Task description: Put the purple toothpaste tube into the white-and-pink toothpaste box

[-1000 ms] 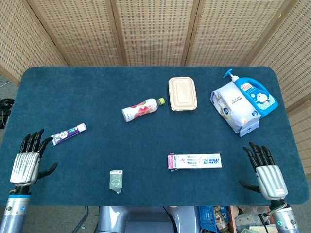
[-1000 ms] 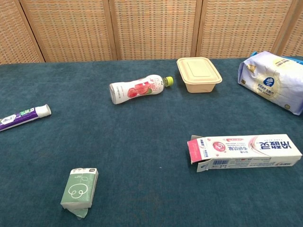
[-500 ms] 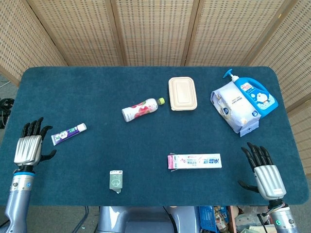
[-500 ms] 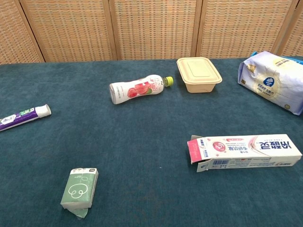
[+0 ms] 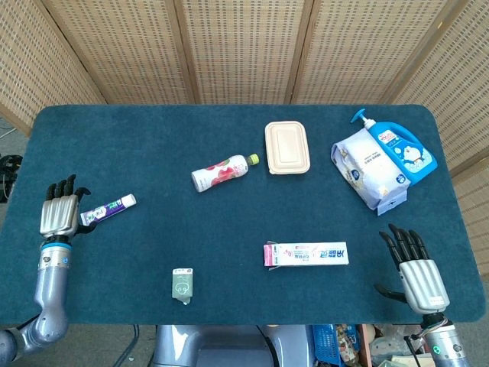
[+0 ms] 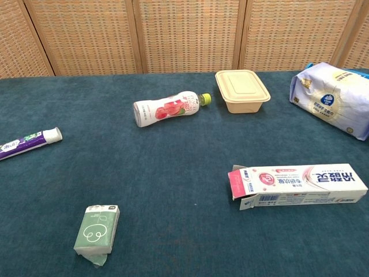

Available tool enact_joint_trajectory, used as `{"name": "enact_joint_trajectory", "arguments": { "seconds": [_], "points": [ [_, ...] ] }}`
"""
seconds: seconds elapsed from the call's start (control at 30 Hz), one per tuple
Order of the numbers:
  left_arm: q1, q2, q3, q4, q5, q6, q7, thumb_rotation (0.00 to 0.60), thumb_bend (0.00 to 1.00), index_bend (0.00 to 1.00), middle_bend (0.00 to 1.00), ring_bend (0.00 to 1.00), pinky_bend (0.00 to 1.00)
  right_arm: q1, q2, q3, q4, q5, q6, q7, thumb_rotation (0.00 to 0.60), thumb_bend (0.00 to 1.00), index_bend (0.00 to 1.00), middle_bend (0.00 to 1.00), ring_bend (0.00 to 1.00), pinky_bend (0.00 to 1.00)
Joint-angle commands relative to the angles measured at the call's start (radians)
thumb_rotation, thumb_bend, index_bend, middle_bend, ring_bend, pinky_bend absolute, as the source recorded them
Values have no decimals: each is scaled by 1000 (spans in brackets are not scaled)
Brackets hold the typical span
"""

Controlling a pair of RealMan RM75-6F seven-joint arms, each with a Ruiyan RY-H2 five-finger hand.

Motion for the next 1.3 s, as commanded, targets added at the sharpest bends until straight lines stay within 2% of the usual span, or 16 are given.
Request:
{"name": "enact_joint_trajectory", "arguments": {
  "seconds": [0.03, 0.27, 0.77, 1.3],
  "points": [
    [-36, -30, -8, 48, -79, -15, 38, 600, 241, 282, 0, 0, 0, 0, 0, 1, 1, 3, -1, 2, 600, 26, 0, 0, 0, 0],
    [-82, -57, -2, 125, -170, -18, 82, 600, 246, 290, 0, 0, 0, 2, 1, 3, 2, 9, -5, 6, 600, 27, 0, 0, 0, 0],
    [-121, -136, 39, 242, -214, -32, 75, 600, 253, 312, 0, 0, 0, 1, 0, 1, 3, 7, -2, 9, 600, 27, 0, 0, 0, 0],
    [-128, -181, 53, 342, -227, -63, 47, 600, 265, 341, 0, 0, 0, 3, -2, -1, 3, 3, -4, 5, 600, 27, 0, 0, 0, 0]
  ]
}}
